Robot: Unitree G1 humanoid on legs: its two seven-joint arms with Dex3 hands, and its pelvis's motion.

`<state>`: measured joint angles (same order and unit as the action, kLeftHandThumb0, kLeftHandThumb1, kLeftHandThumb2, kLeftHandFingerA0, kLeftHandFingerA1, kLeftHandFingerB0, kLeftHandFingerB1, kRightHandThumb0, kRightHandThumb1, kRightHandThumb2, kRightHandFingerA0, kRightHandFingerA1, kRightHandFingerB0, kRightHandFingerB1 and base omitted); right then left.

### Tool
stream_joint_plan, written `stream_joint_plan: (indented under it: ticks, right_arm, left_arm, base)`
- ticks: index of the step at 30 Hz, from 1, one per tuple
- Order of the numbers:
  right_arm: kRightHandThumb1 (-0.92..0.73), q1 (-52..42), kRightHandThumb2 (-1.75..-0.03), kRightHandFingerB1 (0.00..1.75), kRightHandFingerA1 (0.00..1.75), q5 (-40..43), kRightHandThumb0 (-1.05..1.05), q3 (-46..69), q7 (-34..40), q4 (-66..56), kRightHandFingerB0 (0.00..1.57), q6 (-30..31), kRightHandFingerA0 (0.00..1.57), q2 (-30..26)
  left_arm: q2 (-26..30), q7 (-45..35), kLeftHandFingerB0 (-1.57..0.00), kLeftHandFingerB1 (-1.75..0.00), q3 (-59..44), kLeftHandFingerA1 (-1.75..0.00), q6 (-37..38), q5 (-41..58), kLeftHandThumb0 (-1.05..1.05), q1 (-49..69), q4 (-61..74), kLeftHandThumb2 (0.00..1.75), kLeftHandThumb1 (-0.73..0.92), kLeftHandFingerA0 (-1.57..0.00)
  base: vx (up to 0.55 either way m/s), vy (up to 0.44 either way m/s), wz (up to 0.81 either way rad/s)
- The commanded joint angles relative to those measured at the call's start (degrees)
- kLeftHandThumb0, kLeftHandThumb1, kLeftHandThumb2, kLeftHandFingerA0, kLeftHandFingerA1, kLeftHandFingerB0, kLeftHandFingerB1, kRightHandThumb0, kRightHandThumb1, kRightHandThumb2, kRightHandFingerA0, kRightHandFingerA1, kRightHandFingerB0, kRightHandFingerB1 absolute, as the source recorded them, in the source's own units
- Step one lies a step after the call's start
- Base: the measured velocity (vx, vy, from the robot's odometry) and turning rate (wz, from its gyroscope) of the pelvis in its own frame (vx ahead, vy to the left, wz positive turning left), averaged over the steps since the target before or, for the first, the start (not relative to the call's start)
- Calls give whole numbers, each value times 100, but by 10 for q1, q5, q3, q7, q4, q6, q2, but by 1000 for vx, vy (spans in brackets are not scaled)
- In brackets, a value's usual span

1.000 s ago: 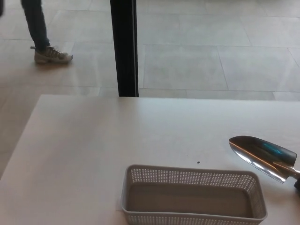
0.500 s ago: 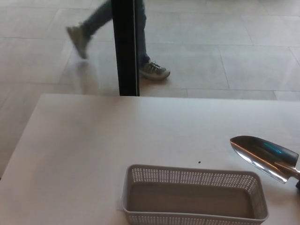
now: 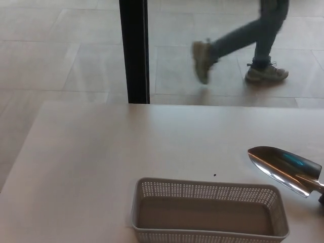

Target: A garden tool is kept on the righthand side and a container is kept on the lefthand side on a desk infront of the robot. the robot uses its right hand to pick up the garden tool and makes a scooping motion inside the container

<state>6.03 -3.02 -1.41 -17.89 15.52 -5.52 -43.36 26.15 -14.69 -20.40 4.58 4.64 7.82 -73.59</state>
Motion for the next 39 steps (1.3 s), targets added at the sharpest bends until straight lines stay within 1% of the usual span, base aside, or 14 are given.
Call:
stream_joint_plan:
  ticks: [1,14,16,17,21,22,23,28,30,32,33,34,36,39]
  right_arm:
    - [-71,27,-113,10,10,-94,-105,-48,-14,44,1,24,0,-26]
    - [-71,64,-112,14,8,-153,-105,-75,37,136,14,37,0,-16]
    - [-70,68,-109,18,5,-156,-104,-73,47,153,13,36,0,-7]
    - [-70,68,-108,21,3,-155,-105,-71,53,160,8,33,0,-2]
    - [-69,71,-107,23,2,-156,-104,-67,56,167,10,32,0,6]
    - [-79,68,-64,27,15,-160,-92,-68,56,163,8,36,0,8]
    - [-69,63,-106,24,8,-171,-102,-78,57,155,11,36,0,12]
    - [-71,56,-107,14,11,-216,-105,-123,46,138,10,27,0,12]
    - [-67,53,-105,17,12,-216,-101,-131,36,123,9,40,0,13]
    - [-66,50,-103,18,12,-221,-100,-140,31,113,9,48,0,15]
    - [-68,47,-76,25,0,-229,-87,-151,21,106,0,61,0,15]
    - [-68,47,-76,25,0,-230,-87,-153,20,103,0,65,0,15]
    - [-56,51,-92,13,16,-264,-93,-182,14,106,5,81,0,9]
    - [-43,51,-75,21,13,-307,-84,-217,28,113,1,100,0,4]
  left_arm:
    - [1,5,-79,-110,-3,-122,6,7,-89,3,-10,109,-8,-95]
    - [1,2,-81,-116,8,-129,11,1,-97,9,-6,112,-9,-100]
    - [-2,-1,-78,-112,-4,-125,6,14,-91,6,-8,108,-10,-90]
    - [-3,0,-83,-122,-3,-141,7,12,-104,5,-10,113,-12,-105]
    - [-3,-3,-82,-120,-3,-139,11,10,-105,5,-11,110,-9,-104]
    - [-2,-4,-91,-116,0,-133,11,8,-103,5,-10,112,-10,-112]
    - [-2,-6,-80,-111,0,-123,10,8,-94,5,-9,108,-8,-96]
    - [-3,-11,-82,-112,8,-132,25,0,-94,10,-10,107,-1,-108]
    - [-4,-12,-77,-112,5,-125,21,6,-99,9,-7,108,-5,-90]
    - [-5,-10,-79,-112,4,-127,23,9,-101,12,-2,107,-5,-91]
    - [-6,-9,-78,-114,3,-127,21,10,-97,11,-2,109,-7,-96]
    - [-6,-8,-78,-114,2,-127,21,11,-97,11,-1,109,-7,-96]
    - [-4,-9,-79,-115,3,-126,20,10,-94,10,-2,113,-9,-95]
    - [-3,-14,-81,-113,-4,-124,14,18,-91,6,-2,113,-9,-95]
  base:
    - [0,0,0]
    - [0,0,0]
    - [0,0,0]
    - [0,0,0]
    - [0,0,0]
    - [0,0,0]
    - [0,0,0]
    - [0,0,0]
    - [0,0,0]
    - [0,0,0]
    - [0,0,0]
    - [0,0,0]
    - [0,0,0]
    - [0,0,0]
